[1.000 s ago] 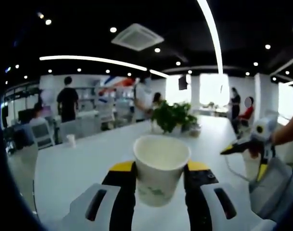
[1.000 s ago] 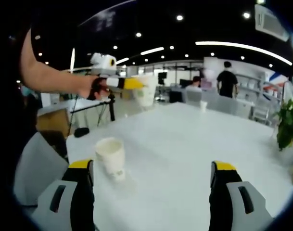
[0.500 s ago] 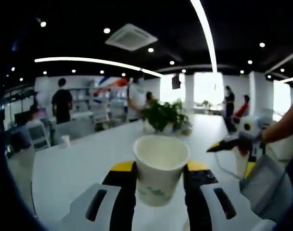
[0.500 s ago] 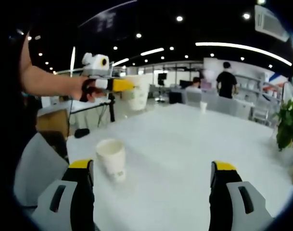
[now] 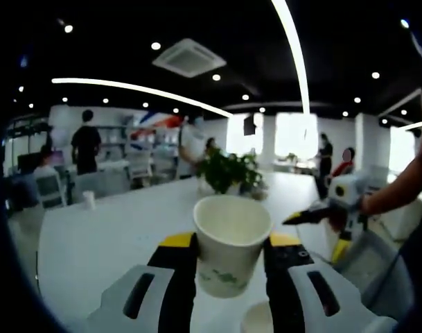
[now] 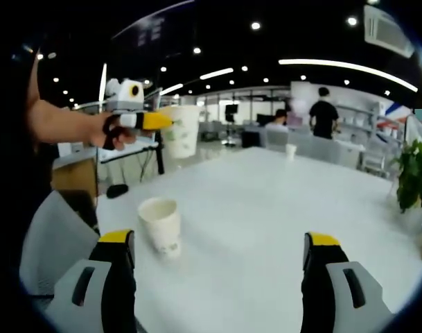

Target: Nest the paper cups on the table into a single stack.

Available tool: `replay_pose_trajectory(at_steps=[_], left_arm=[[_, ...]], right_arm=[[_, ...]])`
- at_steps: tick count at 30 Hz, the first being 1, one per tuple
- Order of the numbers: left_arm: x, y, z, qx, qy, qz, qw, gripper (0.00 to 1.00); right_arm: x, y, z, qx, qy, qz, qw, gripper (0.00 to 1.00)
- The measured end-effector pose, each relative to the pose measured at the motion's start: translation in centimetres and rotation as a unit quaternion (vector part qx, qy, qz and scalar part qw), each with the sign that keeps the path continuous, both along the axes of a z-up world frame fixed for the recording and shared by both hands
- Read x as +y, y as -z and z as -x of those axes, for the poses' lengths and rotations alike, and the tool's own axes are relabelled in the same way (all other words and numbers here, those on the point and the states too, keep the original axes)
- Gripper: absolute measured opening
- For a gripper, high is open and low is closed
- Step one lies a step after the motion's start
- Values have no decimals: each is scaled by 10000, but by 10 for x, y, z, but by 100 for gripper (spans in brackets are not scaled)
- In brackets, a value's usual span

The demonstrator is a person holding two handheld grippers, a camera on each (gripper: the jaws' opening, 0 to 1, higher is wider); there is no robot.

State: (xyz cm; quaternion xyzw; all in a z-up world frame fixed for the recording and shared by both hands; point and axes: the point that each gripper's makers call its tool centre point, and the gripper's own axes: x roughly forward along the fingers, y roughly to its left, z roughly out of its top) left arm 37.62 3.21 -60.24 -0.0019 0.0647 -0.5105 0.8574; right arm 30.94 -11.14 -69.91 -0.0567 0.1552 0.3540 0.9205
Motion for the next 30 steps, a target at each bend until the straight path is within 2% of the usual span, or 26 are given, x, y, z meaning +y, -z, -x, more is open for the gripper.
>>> replay_pose_trajectory(at_steps=[4,9,14,30], left_arm=[[-2,6,6,-43,62,-53,10000,36],[-1,12,12,46,91,45,9999,36],[0,12,17,131,75,183,9997,36],[-5,10,37,45,426,301,9986,36]], right_arm=[[1,1,0,5,9,-15,10000,100],[3,2,-1,18,18,-34,10000,100],[4,5,0,48,31,-56,10000,100],[6,8,-1,94,59,-107,9999,100]])
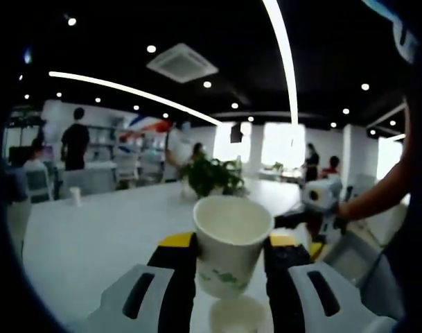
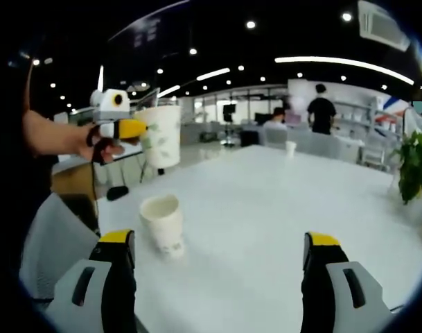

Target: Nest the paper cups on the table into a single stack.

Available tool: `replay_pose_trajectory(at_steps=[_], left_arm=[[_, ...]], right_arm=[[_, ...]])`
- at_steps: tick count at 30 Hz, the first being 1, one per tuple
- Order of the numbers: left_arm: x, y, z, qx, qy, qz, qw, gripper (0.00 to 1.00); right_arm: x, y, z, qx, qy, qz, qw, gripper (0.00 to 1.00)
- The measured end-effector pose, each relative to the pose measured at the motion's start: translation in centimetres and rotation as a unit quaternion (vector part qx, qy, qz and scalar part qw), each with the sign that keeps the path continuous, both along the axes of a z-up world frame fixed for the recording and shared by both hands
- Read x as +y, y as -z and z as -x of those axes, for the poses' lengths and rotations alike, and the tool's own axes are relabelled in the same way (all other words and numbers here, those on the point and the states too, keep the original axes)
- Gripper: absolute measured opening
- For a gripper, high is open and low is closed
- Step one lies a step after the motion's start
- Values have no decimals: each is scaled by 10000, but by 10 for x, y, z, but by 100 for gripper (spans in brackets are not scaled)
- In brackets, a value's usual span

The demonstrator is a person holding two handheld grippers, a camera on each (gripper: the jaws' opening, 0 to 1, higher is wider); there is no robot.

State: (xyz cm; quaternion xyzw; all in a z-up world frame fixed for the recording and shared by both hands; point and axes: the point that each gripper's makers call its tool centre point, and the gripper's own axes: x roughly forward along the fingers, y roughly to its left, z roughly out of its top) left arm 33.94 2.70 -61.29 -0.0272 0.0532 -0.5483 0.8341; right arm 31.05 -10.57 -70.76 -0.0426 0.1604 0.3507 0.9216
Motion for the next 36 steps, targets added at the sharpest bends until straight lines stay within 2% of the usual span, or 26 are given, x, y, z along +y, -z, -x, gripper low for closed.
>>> replay_pose_trajectory(at_steps=[5,19,36], left_arm=[[-4,3,9,-4,51,-42,10000,36],[-4,5,13,-30,69,-5,10000,37],[-5,26,14,28,22,-74,10000,37]], right_arm=[[1,3,1,24,2,-10,10000,100],[2,3,0,33,-7,-28,10000,100],[1,4,3,86,-39,-23,10000,100]])
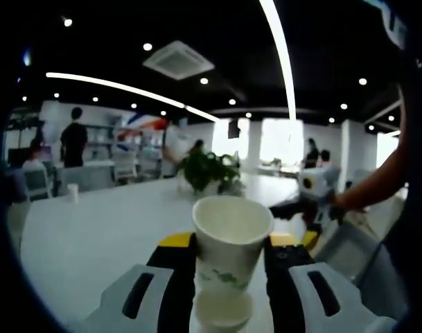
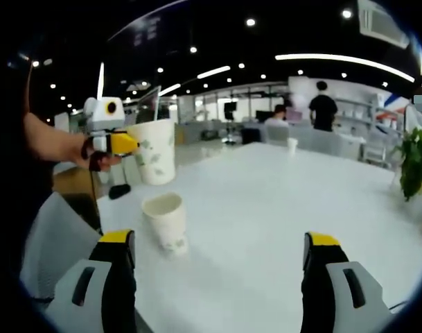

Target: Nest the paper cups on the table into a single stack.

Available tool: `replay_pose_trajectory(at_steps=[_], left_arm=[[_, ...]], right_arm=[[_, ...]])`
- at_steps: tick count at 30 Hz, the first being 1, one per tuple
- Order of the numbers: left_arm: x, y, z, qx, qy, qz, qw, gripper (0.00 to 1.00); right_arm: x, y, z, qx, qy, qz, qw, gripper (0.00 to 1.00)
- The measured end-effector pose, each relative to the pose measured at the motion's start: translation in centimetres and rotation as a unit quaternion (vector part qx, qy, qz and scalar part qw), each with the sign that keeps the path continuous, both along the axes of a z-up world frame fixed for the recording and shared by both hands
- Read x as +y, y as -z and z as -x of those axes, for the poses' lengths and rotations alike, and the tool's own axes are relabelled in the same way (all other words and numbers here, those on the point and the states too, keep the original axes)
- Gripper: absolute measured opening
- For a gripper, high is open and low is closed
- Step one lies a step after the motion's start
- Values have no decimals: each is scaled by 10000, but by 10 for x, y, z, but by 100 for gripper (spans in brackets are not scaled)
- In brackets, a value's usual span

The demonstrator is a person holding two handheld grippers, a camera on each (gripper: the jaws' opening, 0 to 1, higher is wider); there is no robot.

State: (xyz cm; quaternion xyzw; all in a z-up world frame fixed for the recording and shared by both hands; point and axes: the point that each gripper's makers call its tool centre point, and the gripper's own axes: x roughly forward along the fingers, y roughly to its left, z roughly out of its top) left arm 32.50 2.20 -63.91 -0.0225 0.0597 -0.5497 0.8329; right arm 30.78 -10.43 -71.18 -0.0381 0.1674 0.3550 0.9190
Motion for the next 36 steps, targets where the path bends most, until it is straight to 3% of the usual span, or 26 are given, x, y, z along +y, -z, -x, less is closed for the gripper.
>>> replay_pose_trajectory(at_steps=[27,36], left_arm=[[-2,42,6,44,-25,-314,9995,37],[-1,55,6,183,-80,-308,9993,37]], right_arm=[[2,4,2,49,-5,23,10000,100],[2,5,4,78,-3,22,10000,100]])
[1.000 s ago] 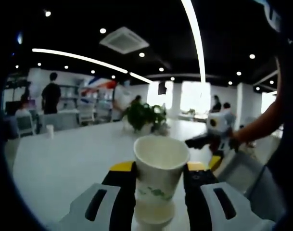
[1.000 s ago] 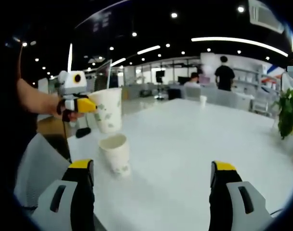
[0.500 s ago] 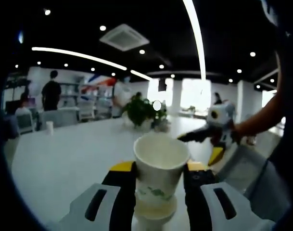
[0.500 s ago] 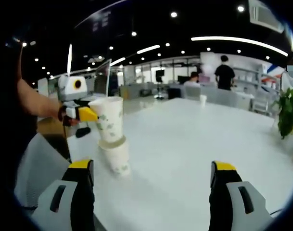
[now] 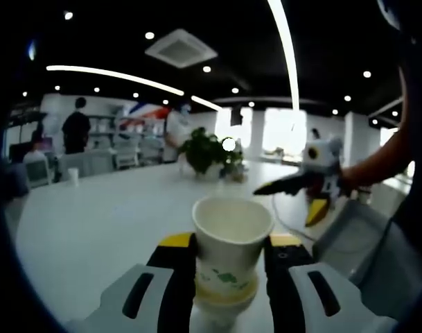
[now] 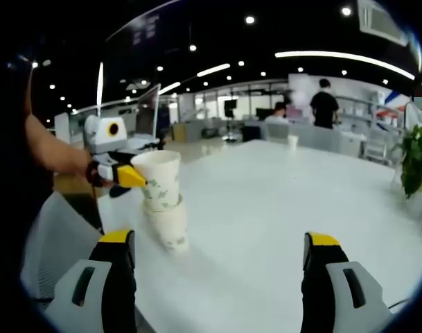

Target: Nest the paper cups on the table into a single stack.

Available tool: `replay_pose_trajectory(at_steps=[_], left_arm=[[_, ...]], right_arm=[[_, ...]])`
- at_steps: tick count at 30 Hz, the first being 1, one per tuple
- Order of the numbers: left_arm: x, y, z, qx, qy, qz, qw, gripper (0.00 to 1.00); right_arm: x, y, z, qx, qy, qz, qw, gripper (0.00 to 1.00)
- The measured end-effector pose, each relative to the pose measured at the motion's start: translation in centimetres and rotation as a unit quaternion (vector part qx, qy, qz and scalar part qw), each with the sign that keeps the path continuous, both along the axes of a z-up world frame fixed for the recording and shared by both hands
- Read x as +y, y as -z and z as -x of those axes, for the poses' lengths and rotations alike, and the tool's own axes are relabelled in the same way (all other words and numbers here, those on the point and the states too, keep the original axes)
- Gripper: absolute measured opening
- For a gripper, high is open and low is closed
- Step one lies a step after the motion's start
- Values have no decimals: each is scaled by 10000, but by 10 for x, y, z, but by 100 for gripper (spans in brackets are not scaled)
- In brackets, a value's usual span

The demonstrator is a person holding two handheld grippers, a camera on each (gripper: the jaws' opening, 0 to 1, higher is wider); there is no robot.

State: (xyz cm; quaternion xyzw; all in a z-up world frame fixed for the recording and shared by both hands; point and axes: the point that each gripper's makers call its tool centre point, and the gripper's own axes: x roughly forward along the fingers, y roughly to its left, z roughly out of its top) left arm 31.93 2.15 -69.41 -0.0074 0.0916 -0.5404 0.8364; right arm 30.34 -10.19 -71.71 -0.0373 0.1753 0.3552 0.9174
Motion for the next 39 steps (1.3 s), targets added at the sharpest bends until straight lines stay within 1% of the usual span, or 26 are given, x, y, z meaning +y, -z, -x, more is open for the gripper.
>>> replay_pose_trajectory(at_steps=[10,20,24,36,39], left_arm=[[0,13,2,63,-15,-120,9999,37],[-2,20,2,58,-2,-255,9997,37],[-2,24,3,65,19,-363,9993,37],[2,37,3,145,-45,-567,9983,38],[2,39,3,123,-53,-586,9982,38]], right_arm=[[1,1,1,11,9,-16,10000,100],[1,1,2,26,27,-31,10000,100],[1,2,3,28,28,-34,10000,100],[2,3,3,55,16,-25,10000,100],[3,3,2,57,12,-32,10000,100]])
